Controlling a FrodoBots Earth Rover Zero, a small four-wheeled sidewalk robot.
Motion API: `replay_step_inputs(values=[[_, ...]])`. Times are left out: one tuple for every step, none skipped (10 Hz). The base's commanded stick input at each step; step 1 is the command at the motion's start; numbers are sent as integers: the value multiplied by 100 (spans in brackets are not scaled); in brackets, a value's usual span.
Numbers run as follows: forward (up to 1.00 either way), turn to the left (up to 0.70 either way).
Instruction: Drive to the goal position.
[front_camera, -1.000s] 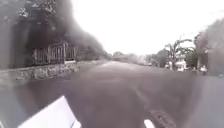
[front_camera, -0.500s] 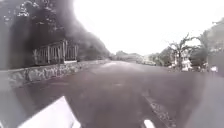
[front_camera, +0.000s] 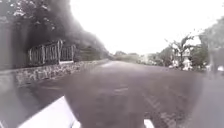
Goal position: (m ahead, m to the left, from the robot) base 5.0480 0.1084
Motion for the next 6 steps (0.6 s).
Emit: replay_step_inputs(values=[[100, -40], [100, -40], [100, -40], [100, -33], [100, -17], [100, -1]])
